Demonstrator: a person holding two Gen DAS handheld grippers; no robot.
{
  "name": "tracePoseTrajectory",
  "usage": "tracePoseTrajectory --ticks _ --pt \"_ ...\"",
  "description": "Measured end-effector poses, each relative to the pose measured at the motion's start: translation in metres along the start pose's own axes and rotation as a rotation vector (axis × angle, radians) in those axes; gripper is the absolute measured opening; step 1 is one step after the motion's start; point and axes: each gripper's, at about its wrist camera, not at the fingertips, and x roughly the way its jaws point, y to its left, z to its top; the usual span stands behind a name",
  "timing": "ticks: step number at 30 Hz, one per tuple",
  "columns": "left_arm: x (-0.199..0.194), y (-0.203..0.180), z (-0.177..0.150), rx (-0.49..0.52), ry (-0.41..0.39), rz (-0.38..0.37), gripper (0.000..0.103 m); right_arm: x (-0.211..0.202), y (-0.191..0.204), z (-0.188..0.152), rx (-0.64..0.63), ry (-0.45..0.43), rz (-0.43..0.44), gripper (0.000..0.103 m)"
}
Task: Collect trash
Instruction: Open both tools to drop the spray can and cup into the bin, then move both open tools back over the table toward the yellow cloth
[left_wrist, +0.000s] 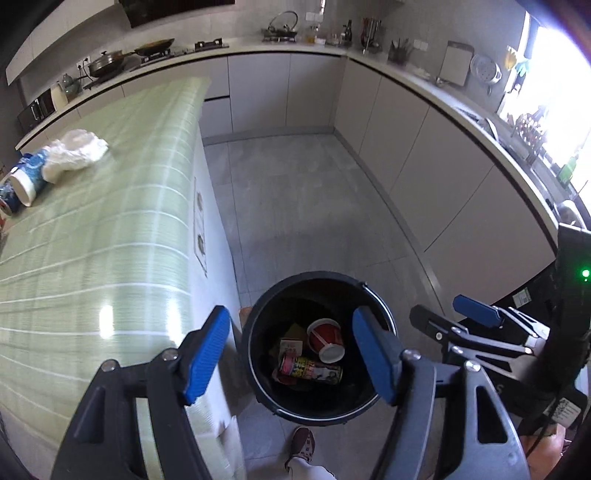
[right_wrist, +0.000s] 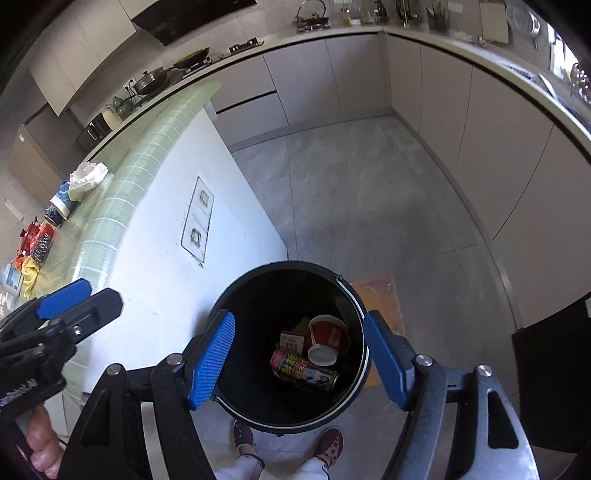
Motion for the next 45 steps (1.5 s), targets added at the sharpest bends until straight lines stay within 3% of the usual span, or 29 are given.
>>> tracePoseTrajectory --ticks 8,20,32,40,45 --pt "-0.029 0.030 0.007 -0.018 -0.047 -0.016 0.071 -0.041 0.039 0.006 -0.026 -0.089 -0.039 0.074" --pt "-0.084 0.128 -0.004 -0.079 -0.111 -0.003 0.071 -0.077 0.144 0.007 -0.087 -0.193 -0.053 0.081" --pt "-0.123 0.233 -0.022 -0.111 -0.156 0.035 0.073 -0.075 0.276 -0.008 -0.131 -0.271 0.045 0.083" --pt "-0.129 0.303 -0.035 -0.168 -0.150 0.070 0.073 -0.053 0.352 -0.020 -0.181 -0.239 0.087 0.083" --pt "-0.125 0.337 -0.035 -0.230 -0.148 0.087 0.073 -0.045 0.377 -0.015 -0.233 -0.220 0.101 0.083"
